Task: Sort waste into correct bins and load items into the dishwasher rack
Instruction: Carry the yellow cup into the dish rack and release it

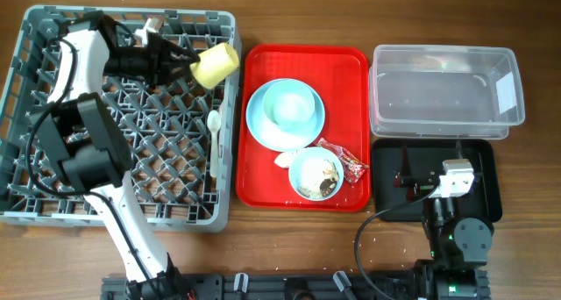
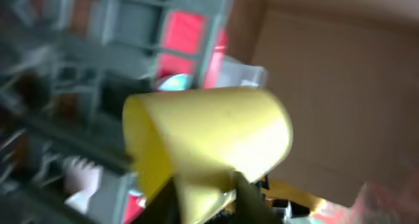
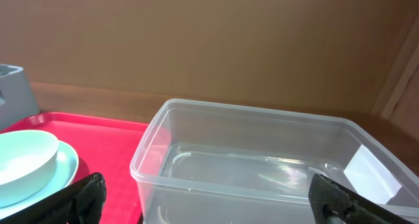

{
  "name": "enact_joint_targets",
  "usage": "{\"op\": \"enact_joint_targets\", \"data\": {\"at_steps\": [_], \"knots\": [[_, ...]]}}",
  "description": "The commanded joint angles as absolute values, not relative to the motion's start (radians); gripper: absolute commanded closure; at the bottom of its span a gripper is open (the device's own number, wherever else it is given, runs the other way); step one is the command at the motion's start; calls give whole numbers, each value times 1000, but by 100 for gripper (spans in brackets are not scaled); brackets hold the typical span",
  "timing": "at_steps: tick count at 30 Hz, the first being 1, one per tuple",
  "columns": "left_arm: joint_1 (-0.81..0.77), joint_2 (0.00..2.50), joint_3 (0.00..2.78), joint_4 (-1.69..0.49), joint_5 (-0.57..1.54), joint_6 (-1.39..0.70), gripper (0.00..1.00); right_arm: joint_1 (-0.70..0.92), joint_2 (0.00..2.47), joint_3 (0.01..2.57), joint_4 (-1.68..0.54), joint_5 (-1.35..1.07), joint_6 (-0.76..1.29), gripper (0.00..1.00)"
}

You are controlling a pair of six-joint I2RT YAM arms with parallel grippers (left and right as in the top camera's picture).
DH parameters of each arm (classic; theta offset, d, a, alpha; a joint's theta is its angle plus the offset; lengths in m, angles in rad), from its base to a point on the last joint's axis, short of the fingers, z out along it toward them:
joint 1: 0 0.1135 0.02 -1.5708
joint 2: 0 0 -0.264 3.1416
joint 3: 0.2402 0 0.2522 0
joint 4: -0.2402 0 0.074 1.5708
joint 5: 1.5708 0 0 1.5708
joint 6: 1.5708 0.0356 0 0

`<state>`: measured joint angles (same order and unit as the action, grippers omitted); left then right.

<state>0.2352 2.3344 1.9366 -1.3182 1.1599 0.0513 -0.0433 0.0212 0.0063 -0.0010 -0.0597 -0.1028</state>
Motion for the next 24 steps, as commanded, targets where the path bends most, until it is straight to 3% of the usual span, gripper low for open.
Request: {"op": "enact_joint_targets", "data": {"at_steps": [1, 5, 8, 10, 11, 15, 16, 17, 18, 19, 20, 21, 24], "knots": [[250, 2349, 1928, -1347, 1056, 67, 66, -49, 16, 5, 2, -65, -105, 0], [281, 2313, 1929, -1374, 1056, 67, 61, -49, 16, 5, 2, -65, -105, 0], [285, 2210, 1929, -1374, 1044, 67, 51, -49, 16, 5, 2, -65, -105, 0], [284, 2149, 1929, -1374, 973, 38, 36, -49, 16, 5, 2, -65, -105, 0], [284, 2098, 1929, -1374, 865, -12, 1, -49, 16, 5, 2, -65, -104, 0], [280, 1952, 1929, -1377, 794, -43, 1, -49, 16, 5, 2, -65, -105, 0], [270, 1909, 1929, -1377, 788, -42, 4, -49, 16, 5, 2, -65, -105, 0], [256, 1876, 1929, -1372, 770, -42, 15, -49, 16, 5, 2, -65, -104, 0], [229, 1848, 1929, -1361, 746, -42, 43, -49, 16, 5, 2, -65, -105, 0], [193, 1834, 1929, -1350, 701, -42, 59, -49, 16, 5, 2, -65, -105, 0], [167, 1834, 1929, -1347, 662, -42, 85, -49, 16, 5, 2, -65, -104, 0], [104, 1841, 1928, -1343, 572, -42, 96, -49, 16, 5, 2, -65, -105, 0], [-27, 1877, 1928, -1316, 427, -43, 96, -49, 16, 5, 2, -65, -105, 0]]}}
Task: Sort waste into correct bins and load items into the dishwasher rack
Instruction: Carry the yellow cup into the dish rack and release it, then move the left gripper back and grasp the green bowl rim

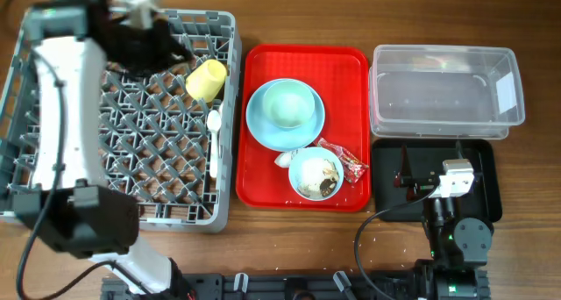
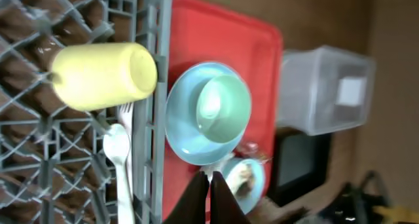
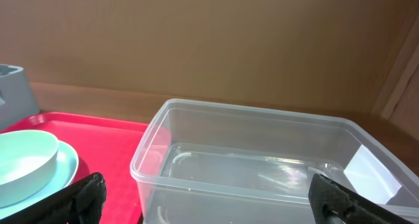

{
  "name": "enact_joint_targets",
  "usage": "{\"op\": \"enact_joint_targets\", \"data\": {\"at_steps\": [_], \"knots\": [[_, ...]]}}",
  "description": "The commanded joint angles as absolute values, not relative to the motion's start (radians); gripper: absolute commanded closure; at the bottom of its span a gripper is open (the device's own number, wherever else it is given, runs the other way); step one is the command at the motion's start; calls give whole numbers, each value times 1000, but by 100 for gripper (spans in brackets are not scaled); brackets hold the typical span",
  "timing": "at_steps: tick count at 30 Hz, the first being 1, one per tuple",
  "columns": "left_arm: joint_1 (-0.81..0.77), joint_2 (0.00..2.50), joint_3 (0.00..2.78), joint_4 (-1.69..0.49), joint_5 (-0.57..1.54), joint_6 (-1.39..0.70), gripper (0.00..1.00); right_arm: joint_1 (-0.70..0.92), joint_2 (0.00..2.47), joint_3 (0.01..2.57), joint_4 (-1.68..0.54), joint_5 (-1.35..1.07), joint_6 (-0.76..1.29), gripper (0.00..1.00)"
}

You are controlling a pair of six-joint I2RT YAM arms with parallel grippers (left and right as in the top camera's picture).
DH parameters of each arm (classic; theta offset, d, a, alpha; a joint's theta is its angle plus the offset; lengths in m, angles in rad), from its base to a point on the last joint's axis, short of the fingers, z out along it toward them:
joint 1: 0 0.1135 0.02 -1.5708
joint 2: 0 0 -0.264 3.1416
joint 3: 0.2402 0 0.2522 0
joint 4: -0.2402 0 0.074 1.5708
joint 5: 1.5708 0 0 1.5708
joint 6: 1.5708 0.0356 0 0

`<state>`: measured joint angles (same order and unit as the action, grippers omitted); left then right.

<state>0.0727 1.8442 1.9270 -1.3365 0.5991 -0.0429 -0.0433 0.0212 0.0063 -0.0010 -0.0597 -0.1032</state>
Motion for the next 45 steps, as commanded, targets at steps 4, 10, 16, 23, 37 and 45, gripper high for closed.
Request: {"op": "enact_joint_targets", "data": {"at_steps": [4, 10, 16, 23, 37, 45], "knots": [[-185, 1969, 1928, -1255, 111, -169, 96, -49, 16, 5, 2, -65, -105, 0], [-204, 2090, 1928, -1205, 27, -196, 96, -49, 16, 5, 2, -65, -105, 0], [-159, 2107, 1928, -1204, -65, -222, 96, -49, 16, 5, 2, -65, -105, 0], [-49, 2107, 1928, -1254, -65, -221, 96, -49, 16, 5, 2, -65, -105, 0], [-56, 1797, 1928, -1266, 214, -222, 96, -49, 16, 5, 2, -65, -105, 0], [-227, 1825, 1928, -1216, 332, -166, 96, -49, 16, 5, 2, -65, -105, 0]]}}
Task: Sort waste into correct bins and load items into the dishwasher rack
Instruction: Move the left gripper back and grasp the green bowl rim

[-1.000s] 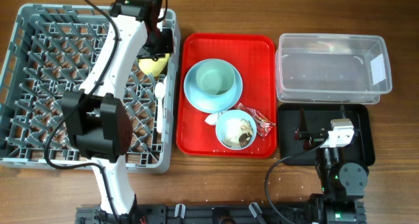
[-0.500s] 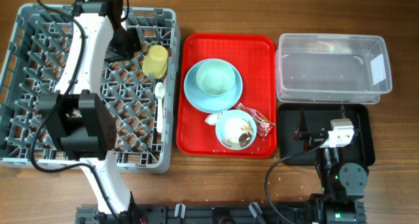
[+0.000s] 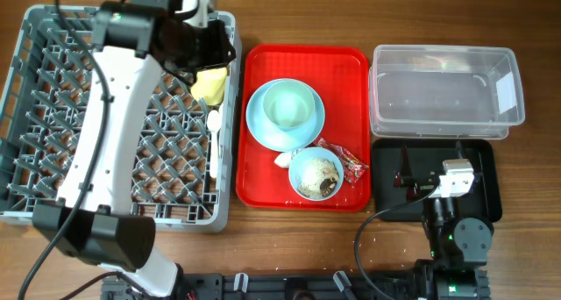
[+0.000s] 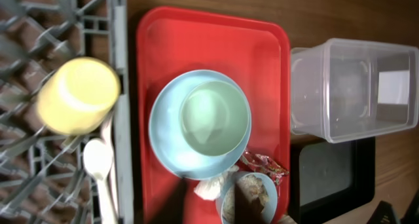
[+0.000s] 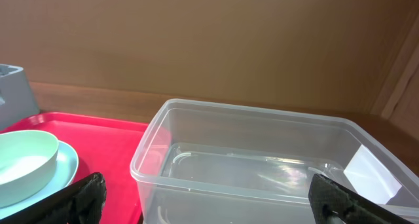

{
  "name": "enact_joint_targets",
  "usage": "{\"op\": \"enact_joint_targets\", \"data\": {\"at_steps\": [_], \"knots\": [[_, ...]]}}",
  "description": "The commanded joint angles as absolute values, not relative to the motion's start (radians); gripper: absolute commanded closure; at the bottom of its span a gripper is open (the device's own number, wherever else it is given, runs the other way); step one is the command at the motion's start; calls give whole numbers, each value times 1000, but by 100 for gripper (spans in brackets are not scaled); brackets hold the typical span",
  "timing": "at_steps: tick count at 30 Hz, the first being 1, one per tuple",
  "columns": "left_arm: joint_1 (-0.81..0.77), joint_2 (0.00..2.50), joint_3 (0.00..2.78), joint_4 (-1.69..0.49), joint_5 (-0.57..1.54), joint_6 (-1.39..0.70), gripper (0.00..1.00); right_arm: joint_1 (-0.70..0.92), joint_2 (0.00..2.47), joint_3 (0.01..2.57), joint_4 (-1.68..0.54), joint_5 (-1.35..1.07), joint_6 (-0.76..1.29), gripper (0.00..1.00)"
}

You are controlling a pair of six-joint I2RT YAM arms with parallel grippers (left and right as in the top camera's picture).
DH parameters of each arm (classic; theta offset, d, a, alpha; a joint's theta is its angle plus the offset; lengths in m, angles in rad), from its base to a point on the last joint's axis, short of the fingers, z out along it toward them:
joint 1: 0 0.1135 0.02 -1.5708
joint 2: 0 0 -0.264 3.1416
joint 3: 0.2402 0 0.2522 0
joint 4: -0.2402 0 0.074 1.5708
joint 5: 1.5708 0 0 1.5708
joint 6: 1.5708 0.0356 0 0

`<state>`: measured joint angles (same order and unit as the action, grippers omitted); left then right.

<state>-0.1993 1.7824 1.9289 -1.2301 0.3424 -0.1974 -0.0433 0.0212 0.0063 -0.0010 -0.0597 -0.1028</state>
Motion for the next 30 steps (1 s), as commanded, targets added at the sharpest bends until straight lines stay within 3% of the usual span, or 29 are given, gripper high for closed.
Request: {"op": "enact_joint_targets", "data": {"at_steps": [1, 3, 4, 6, 10, 14, 19, 24, 30], "knots": [[-237, 1839, 1928, -1215, 332, -166, 96, -49, 16, 5, 2, -65, -105, 0], [-255, 1867, 1928, -1210, 288, -166, 90, -49, 16, 5, 2, -65, -105, 0], [-258, 1887, 1928, -1202, 216, -183, 96, -49, 16, 5, 2, -65, -105, 0], [-258, 1927, 1928, -1195, 115, -276, 96, -49, 16, 5, 2, -65, -105, 0], [-297, 1990, 1928, -1196, 213, -303, 96, -49, 16, 5, 2, -65, -105, 0], [-424, 2047, 1928, -1195, 212, -303, 85, -49, 16, 5, 2, -65, -105, 0], [-562, 2098, 1928, -1161, 205, -303, 82, -49, 16, 5, 2, -65, -105, 0], [-680, 2169, 1928, -1107, 136, -304, 77, -49, 16, 5, 2, -65, -105, 0], [-708, 2204, 1928, -1065, -11, -304, 78, -49, 16, 5, 2, -65, -105, 0]]}}
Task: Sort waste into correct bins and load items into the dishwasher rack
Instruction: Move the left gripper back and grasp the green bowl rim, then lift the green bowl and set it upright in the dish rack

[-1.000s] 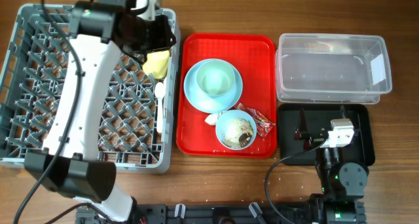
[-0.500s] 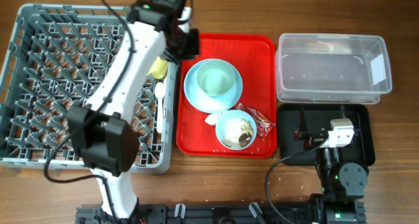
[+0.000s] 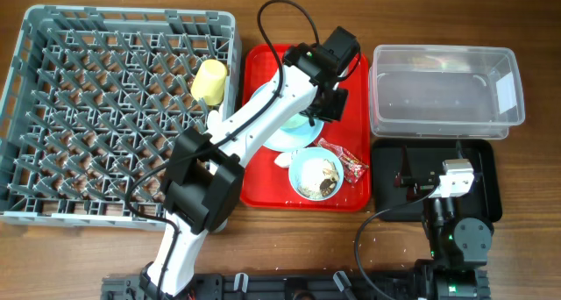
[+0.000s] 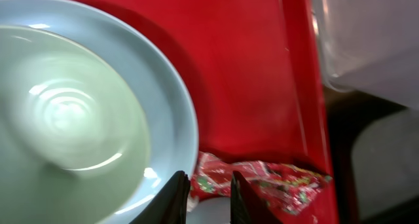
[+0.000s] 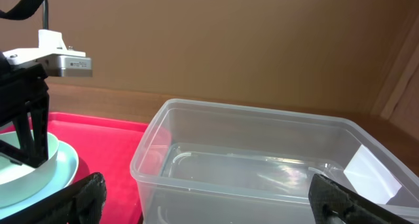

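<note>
My left gripper [image 3: 326,105] hangs low over the red tray [image 3: 351,67], at the right rim of the pale blue plate [image 4: 186,112] that holds a green bowl [image 4: 65,119]. Its fingers [image 4: 178,192] stand a little apart, open, with the left end of the red snack wrapper [image 4: 275,181] just beyond them. The wrapper [image 3: 348,160] lies beside a small bowl of food scraps [image 3: 316,174]. A yellow cup [image 3: 210,79] rests in the grey dishwasher rack [image 3: 53,203]. My right gripper [image 5: 213,211] is wide open over the black bin [image 3: 478,155].
A clear plastic bin [image 3: 447,89] stands right of the tray, behind the black bin. A crumpled white napkin [image 3: 284,159] lies on the tray by the small bowl. The left arm stretches across the rack's right edge and the tray.
My left gripper has moved from the rack's far right corner by the yellow cup to low over the tray, at the plate's right rim near the wrapper. The right arm is unmoved.
At first my left gripper held the yellow cup over the rack's far right corner. Then the cup lay in the rack with the gripper off it. The gripper then stood above the rack's edge, and now it is over the tray by the wrapper.
</note>
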{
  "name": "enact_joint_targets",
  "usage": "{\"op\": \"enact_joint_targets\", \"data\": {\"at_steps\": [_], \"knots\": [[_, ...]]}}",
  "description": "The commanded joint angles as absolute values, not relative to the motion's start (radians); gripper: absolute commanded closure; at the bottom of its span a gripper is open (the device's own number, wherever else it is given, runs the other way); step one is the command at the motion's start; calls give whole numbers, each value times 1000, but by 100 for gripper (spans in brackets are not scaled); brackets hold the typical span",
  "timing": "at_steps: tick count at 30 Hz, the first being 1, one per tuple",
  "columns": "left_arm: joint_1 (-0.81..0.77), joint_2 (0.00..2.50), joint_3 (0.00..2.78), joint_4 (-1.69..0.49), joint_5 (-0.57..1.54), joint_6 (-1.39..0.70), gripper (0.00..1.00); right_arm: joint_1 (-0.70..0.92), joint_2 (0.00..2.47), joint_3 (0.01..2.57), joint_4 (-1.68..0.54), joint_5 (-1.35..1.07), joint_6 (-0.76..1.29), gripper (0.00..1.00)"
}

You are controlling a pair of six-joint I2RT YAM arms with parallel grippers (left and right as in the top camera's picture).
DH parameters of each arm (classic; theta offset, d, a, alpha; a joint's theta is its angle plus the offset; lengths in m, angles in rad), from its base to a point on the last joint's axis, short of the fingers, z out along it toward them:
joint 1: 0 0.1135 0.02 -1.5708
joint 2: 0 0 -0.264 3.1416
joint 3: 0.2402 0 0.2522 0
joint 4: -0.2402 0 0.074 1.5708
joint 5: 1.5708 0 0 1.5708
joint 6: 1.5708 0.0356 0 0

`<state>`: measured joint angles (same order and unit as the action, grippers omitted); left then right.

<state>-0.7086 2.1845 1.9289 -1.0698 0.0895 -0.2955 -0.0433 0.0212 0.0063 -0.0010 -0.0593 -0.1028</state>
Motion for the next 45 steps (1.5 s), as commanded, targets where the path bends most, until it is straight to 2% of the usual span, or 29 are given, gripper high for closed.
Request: {"op": "enact_joint_targets", "data": {"at_steps": [1, 28, 34, 38, 45], "knots": [[-708, 2205, 1928, -1065, -18, -304, 78, -49, 16, 5, 2, -65, -105, 0], [-712, 2262, 1928, -1054, -73, -330, 78, -49, 16, 5, 2, -65, -105, 0], [-707, 2280, 1928, -1057, -147, -337, 78, -49, 16, 5, 2, -65, -105, 0], [-719, 2280, 1928, -1062, -139, -356, 82, -49, 16, 5, 2, -65, -105, 0], [-720, 2290, 1928, -1068, -140, -356, 82, -49, 16, 5, 2, -65, -105, 0]]}}
